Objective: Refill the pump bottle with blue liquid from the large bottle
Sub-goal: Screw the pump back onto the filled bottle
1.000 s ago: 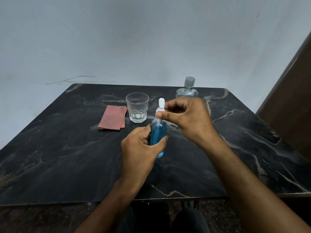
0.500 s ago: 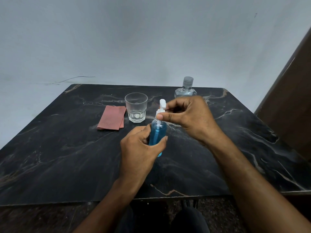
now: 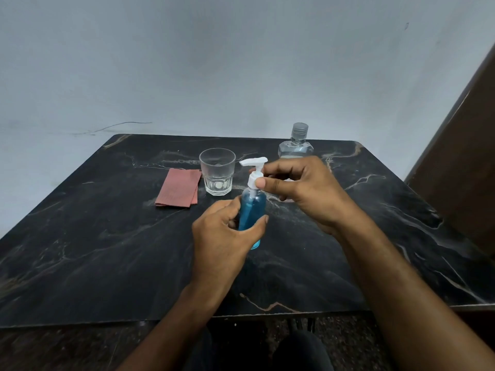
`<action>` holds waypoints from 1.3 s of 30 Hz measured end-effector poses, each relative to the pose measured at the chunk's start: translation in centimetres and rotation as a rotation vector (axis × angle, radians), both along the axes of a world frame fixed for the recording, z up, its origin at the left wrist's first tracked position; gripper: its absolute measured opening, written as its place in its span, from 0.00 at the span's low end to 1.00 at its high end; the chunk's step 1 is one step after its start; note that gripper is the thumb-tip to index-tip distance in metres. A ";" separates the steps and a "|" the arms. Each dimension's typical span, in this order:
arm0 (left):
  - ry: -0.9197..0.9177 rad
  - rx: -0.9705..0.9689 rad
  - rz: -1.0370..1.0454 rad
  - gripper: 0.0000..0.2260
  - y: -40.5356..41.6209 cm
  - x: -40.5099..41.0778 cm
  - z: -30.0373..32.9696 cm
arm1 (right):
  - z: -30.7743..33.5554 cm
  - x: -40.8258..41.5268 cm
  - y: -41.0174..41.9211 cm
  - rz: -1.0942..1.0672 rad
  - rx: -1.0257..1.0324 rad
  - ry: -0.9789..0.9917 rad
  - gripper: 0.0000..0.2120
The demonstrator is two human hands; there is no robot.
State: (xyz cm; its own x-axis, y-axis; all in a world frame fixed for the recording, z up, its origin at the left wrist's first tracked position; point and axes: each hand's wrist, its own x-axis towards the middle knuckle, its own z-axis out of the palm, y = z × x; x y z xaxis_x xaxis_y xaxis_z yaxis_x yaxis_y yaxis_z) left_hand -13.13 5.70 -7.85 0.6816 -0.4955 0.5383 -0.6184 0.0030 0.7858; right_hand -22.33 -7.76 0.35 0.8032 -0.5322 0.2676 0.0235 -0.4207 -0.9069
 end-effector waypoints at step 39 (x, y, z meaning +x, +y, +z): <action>-0.042 0.001 0.006 0.13 -0.6 -0.1 -0.9 | -1.8 0.7 0.8 -0.139 0.154 -0.122 0.14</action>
State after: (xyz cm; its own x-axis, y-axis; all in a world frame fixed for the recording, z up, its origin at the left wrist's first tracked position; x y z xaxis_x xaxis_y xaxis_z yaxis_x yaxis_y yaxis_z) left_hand -13.24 5.09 -8.76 0.6616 -0.4921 0.5657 -0.6507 -0.0019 0.7593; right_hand -21.60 -6.99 -1.46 0.6861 -0.6775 0.2650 0.0879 -0.2844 -0.9547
